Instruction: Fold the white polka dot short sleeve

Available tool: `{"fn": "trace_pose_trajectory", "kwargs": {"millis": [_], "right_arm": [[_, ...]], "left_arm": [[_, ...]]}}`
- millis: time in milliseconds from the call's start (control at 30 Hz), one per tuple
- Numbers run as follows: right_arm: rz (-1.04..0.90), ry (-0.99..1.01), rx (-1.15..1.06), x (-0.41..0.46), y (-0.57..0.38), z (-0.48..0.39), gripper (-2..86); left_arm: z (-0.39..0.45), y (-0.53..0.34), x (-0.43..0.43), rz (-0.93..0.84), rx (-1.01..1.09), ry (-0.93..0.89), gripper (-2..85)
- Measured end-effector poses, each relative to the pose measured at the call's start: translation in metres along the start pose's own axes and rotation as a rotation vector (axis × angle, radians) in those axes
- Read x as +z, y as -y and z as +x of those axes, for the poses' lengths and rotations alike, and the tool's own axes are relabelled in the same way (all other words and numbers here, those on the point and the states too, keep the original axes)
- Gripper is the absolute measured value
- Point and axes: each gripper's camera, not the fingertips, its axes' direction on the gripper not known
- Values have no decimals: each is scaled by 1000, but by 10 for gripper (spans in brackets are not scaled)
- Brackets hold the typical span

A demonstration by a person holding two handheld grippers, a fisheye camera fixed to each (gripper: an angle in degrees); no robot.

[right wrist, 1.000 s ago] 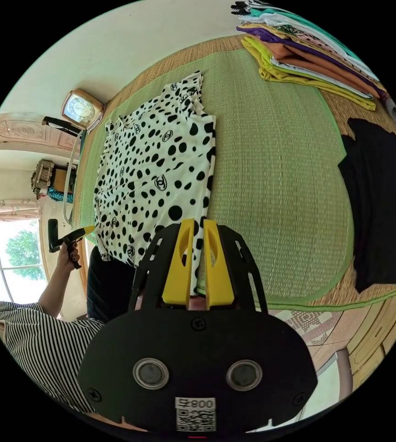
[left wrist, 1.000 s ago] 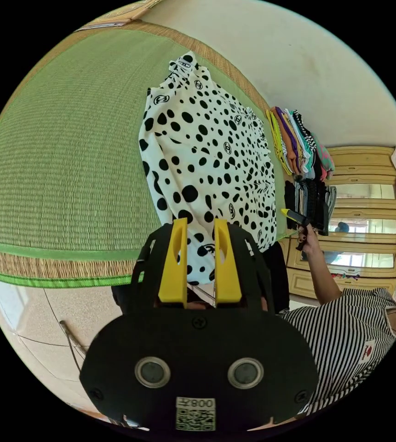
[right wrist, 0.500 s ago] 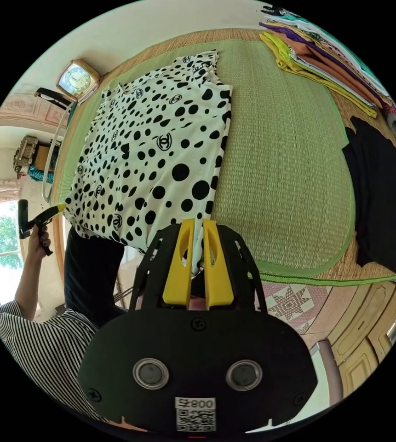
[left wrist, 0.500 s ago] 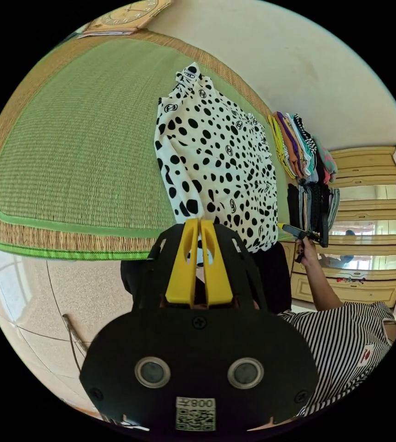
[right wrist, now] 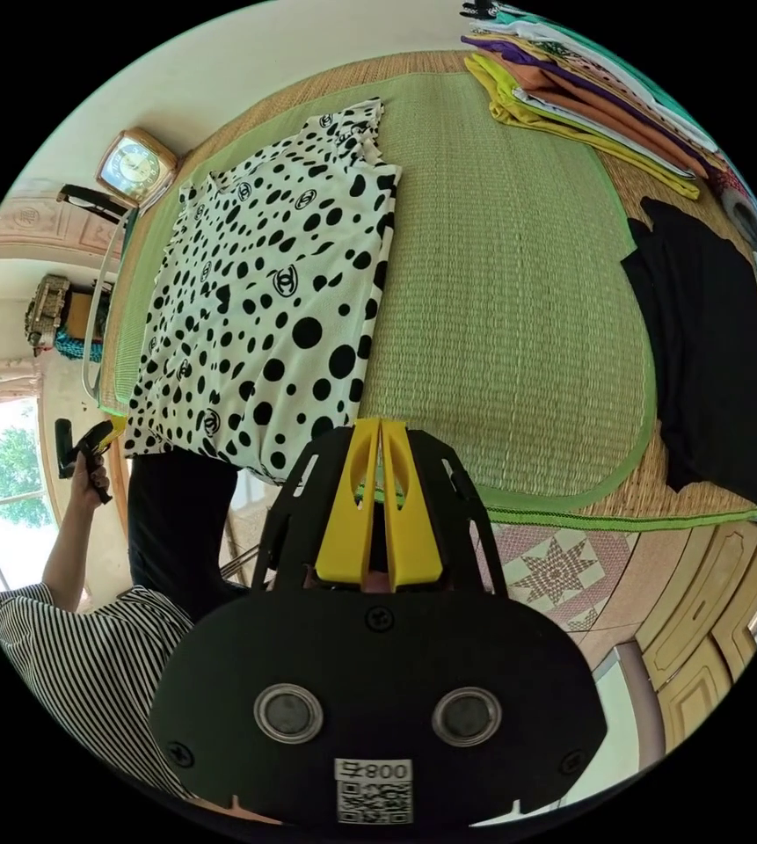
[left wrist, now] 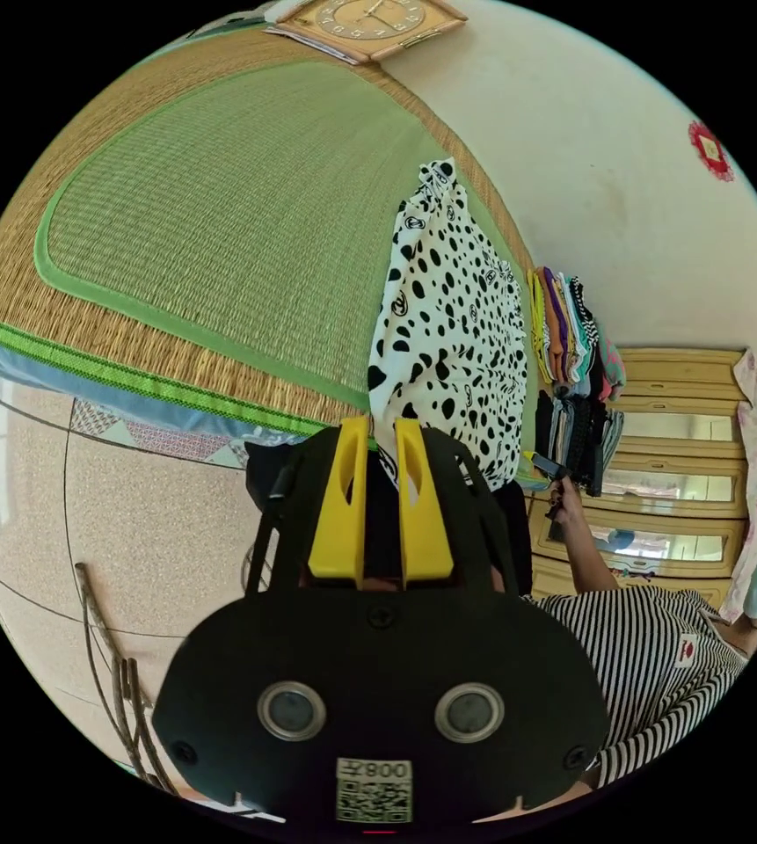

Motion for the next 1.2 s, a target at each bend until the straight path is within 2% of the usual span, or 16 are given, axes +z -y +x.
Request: {"fn": "trace_pose_trajectory", "kwargs": {"millis": [100,333,500,633,833,933,1200], "right_arm": [[22,21,-14,1,-10,-13,8],[34,29,-23,13,-27,-33,53],[-39,-79,-44,38,-12,-45,10],[-50,-100,-55,31,-8,-36,0],[-20,-20,-2,26,-12,-7,1],[-11,-43,20,26,-17,-7,6],[-16,11,18,36,-54,-10,62]], "left_arm": [[4,-11,2,-15,29,-58,89],[6,-24,23,-87,45,-2,100],[10,-23,37,-137,55,99,66],[18,-27,33,-107,82,103,40],[16,-34,41,-127,88,61,73],[16,-38,48,-139,85,58,83],[21,-43,56,-144,104,49,104]]}}
